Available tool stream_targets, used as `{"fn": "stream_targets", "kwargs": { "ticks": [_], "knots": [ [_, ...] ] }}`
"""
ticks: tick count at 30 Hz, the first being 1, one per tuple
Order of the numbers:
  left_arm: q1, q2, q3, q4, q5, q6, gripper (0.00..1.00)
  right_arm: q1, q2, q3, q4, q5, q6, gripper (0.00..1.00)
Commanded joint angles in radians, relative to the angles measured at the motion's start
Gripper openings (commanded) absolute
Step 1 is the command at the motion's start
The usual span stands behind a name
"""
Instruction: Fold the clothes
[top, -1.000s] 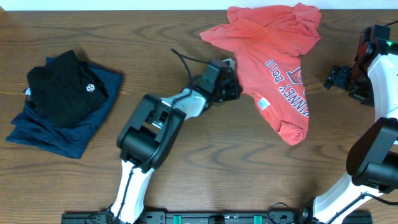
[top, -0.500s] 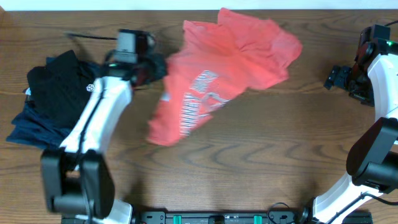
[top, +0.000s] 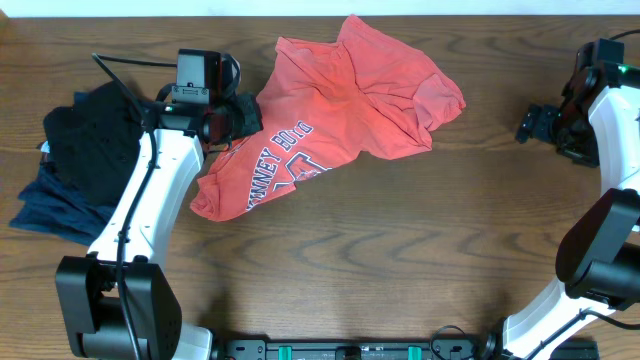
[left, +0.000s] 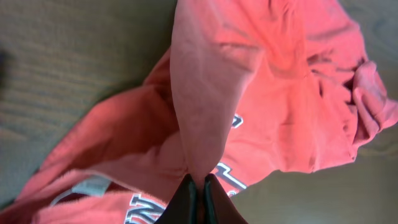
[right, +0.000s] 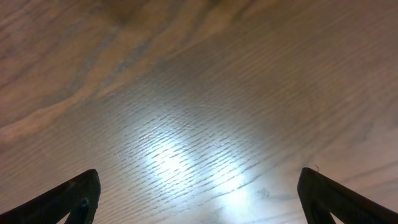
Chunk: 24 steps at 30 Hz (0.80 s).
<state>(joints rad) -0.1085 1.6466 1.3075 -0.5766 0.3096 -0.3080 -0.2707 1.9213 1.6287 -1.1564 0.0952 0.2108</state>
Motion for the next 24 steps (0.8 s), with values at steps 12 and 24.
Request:
{"fn": "stream_targets", "kwargs": {
  "ticks": [12, 24],
  "knots": [
    [-0.211, -0.047, -0.028, -0.674, 0.269, 0.229, 0.08, 0.009, -0.002, 0.003, 0.033, -0.055, -0.055, 0.99],
    [-0.212, -0.045, -0.027, -0.364, -0.121, -0.047, 0.91, 0.009, -0.002, 0.003, 0.035, -0.055, -0.056, 0.99]
  ]
}}
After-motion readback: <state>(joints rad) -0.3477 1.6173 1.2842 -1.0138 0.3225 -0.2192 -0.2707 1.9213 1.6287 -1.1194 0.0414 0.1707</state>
